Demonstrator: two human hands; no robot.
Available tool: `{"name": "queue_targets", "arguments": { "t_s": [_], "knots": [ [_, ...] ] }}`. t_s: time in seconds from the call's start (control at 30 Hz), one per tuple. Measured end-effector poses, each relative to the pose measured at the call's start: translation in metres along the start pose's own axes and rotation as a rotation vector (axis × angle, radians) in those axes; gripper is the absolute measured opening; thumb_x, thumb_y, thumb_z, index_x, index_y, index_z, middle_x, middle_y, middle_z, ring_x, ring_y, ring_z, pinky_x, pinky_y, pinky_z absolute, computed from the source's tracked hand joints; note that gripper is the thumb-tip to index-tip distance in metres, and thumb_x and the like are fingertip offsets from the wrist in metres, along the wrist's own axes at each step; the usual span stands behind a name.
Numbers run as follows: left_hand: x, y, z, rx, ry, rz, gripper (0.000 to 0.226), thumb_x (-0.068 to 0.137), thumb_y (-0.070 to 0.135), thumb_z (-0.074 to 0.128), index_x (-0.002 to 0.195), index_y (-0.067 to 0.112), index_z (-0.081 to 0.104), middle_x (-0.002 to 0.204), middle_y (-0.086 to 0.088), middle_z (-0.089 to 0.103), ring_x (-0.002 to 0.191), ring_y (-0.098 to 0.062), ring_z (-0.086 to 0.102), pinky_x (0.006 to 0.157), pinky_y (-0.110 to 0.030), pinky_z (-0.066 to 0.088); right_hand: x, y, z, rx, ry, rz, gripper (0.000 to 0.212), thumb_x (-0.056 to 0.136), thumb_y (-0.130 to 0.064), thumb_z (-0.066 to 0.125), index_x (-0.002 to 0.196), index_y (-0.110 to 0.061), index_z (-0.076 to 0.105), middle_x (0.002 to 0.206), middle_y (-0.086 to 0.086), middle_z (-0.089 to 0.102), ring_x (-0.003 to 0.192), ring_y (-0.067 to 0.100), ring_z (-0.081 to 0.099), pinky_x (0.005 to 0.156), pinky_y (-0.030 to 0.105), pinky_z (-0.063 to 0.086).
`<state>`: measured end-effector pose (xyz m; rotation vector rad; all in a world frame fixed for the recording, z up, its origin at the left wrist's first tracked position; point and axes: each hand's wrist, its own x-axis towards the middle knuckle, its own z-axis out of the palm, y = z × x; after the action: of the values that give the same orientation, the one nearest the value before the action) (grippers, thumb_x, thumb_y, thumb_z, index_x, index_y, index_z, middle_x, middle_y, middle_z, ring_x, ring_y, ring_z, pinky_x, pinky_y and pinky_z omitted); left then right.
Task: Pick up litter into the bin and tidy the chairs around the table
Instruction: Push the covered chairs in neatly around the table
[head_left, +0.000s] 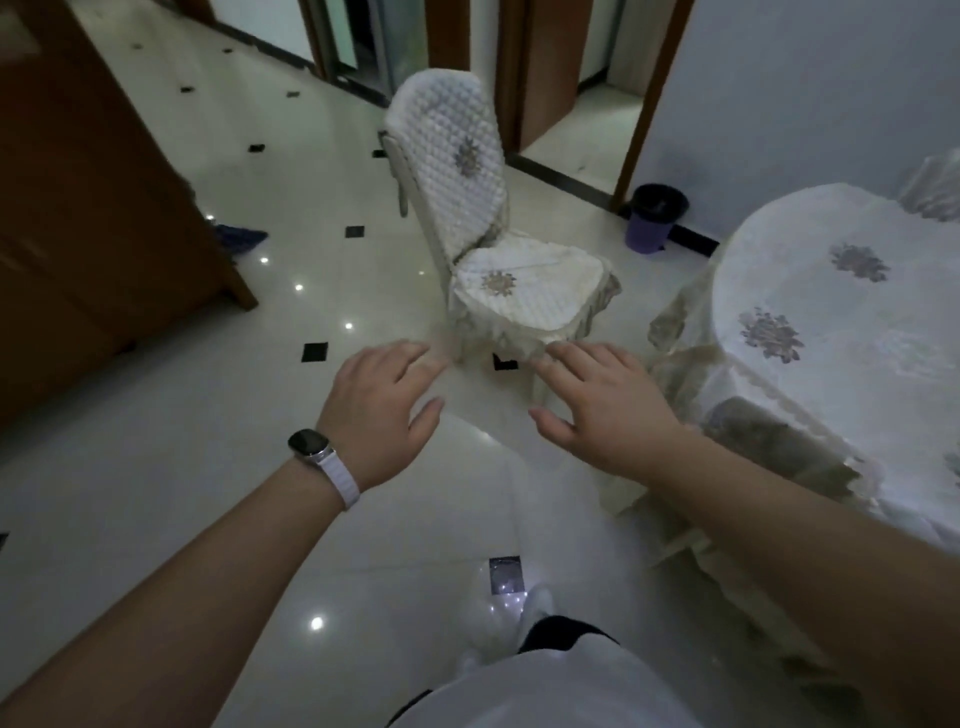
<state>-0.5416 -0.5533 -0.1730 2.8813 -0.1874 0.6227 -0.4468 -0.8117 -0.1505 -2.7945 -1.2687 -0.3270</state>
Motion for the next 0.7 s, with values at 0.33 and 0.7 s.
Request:
{"name": "queue_targets", "arguments": {
  "t_s": [0.33,0.7],
  "knots": [
    [0.035,-0.107,-0.004,0.144,-0.03,-0.153,0.04,0.09,0.034,0.054,0.122,0.013,0.066,0.124,-0.012,0.064,0.114,-0.034,0.06,0.094,-0.049,0.046,0.155,-0.021,0.063,0.133,0.101,-0.201,0.051,0.089,-0.051,0.046,0.12,-0.015,0.063,0.125,0.011,0.061,0.111,0.031,0.057,0.094,0.043,0.043],
    [0.183,-0.203,0.015,0.219,-0.1,-0.206,0.043,0.091,0.036,0.047,0.124,0.015,0.065,0.127,-0.011,0.064,0.118,-0.034,0.059,0.098,-0.054,0.046,0.337,0.041,0.096,0.174,0.136,-0.257,0.048,0.089,-0.049,0.047,0.119,-0.015,0.062,0.126,0.009,0.06,0.112,0.029,0.056,0.095,0.043,0.039]
  ]
}}
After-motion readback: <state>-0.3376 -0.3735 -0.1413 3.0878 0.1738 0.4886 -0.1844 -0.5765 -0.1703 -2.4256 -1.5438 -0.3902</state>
